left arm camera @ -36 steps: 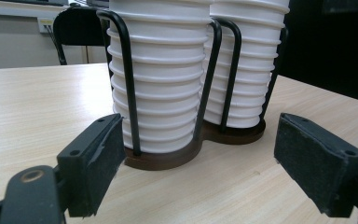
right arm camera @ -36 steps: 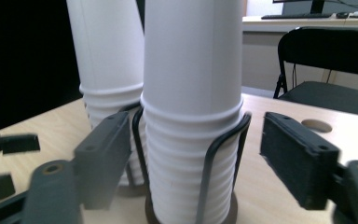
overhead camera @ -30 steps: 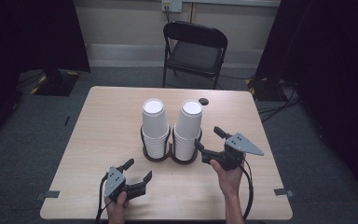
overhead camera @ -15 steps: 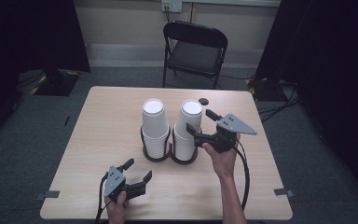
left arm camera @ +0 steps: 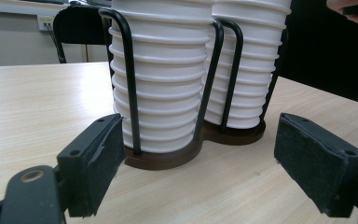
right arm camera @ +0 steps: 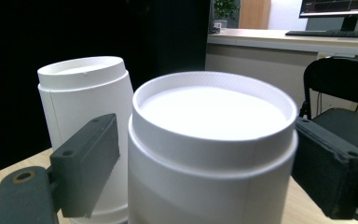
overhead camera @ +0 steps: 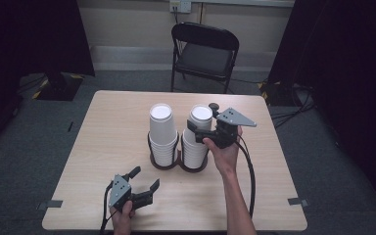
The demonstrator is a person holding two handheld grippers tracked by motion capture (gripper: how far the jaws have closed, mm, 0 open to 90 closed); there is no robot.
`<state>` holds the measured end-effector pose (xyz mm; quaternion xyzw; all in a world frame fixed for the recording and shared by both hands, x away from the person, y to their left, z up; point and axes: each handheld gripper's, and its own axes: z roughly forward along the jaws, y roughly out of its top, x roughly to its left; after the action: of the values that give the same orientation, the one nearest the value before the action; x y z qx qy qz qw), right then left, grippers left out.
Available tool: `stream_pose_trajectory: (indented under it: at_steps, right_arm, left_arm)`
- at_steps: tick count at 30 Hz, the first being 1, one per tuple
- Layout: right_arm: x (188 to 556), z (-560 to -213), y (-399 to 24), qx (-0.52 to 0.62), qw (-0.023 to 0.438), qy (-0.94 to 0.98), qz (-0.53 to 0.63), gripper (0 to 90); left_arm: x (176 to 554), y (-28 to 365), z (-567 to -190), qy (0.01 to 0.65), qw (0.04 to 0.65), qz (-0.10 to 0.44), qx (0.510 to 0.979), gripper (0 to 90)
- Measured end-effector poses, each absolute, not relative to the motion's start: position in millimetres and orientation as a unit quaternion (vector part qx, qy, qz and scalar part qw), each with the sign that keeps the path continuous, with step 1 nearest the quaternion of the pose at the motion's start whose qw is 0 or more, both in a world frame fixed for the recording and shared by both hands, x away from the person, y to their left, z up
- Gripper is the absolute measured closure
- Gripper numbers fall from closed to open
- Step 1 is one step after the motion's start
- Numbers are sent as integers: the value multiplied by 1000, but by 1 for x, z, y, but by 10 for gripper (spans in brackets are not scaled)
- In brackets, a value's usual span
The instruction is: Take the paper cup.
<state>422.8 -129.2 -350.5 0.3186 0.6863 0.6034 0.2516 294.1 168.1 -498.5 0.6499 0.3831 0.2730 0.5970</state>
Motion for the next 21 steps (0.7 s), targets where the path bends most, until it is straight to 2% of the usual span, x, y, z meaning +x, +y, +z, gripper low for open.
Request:
stream_pose_trajectory:
  at_steps: [21]
  right_arm:
    - [435,-379,-124,350,219,704,578,128]
  left_arm:
    - [293,168,-499,383,598,275,648,159]
